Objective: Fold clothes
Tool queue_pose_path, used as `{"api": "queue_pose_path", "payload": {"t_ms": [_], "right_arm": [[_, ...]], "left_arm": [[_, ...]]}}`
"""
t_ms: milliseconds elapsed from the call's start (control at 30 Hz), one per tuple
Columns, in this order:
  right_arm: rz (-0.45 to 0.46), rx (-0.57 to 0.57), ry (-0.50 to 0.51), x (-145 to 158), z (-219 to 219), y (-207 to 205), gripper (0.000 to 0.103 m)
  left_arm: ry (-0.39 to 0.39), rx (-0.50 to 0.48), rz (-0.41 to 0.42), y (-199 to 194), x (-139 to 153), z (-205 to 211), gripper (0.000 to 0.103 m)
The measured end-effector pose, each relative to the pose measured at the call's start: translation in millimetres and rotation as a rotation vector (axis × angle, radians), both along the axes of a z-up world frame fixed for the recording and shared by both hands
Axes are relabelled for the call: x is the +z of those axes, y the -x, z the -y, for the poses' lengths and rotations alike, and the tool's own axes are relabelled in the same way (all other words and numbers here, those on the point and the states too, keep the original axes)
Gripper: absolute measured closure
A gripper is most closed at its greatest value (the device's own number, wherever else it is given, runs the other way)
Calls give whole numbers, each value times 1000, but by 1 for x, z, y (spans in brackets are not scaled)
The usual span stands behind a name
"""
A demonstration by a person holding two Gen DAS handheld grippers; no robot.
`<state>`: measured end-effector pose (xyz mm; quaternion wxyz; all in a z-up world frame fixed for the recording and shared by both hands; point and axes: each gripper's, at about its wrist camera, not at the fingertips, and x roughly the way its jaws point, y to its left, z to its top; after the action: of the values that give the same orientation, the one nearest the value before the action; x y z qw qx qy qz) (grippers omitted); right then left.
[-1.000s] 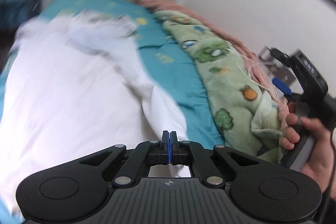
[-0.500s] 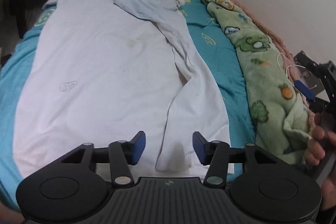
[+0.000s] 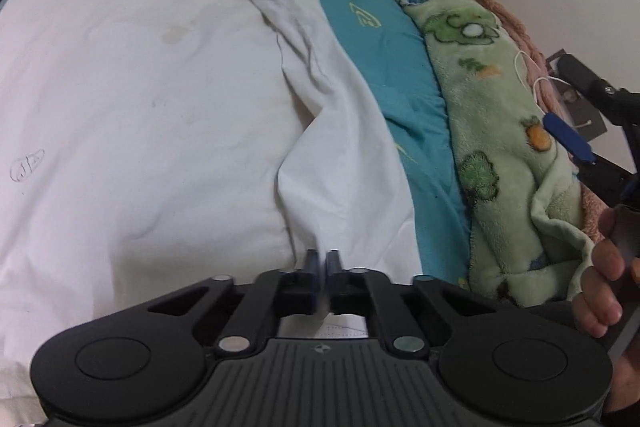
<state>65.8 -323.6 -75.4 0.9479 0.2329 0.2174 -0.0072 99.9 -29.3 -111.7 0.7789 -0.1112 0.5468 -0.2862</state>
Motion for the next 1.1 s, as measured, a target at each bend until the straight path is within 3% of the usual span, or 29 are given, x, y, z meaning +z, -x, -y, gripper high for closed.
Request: {"api": "queue_pose_path", "payload": {"t_ms": [200, 400, 500, 567, 633, 767, 833, 967, 1100], "right_arm": [[-55, 19, -12, -7, -4, -13, 14], [-78, 58, 27, -9, -19, -19, 14], [-88, 69, 37, -9, -21, -20, 15], [-92, 68, 36, -10, -21, -20, 15], [-88, 64, 36, -9, -21, -19, 15], [-62, 71, 62, -3, -25, -15, 15], [-46, 80, 78, 0, -29, -13, 15], [-43, 96, 86, -2, -34, -18, 15], [-59, 132, 115, -8, -42, -27, 15]], "left_arm": [[65, 94, -14, 30, 15, -38, 102], [-44, 164, -100, 34, -10, -56, 102], [-63, 161, -86, 32, -8, -54, 101], [-86, 161, -67, 30, -5, -54, 91], [-105, 183, -63, 27, -2, -58, 65], [-77, 252, -49, 10, 9, -76, 59], [-70, 292, -31, -9, 18, -76, 51], [-42, 316, 12, -66, 28, -67, 39], [-53, 359, 49, -130, 27, -51, 37]]}}
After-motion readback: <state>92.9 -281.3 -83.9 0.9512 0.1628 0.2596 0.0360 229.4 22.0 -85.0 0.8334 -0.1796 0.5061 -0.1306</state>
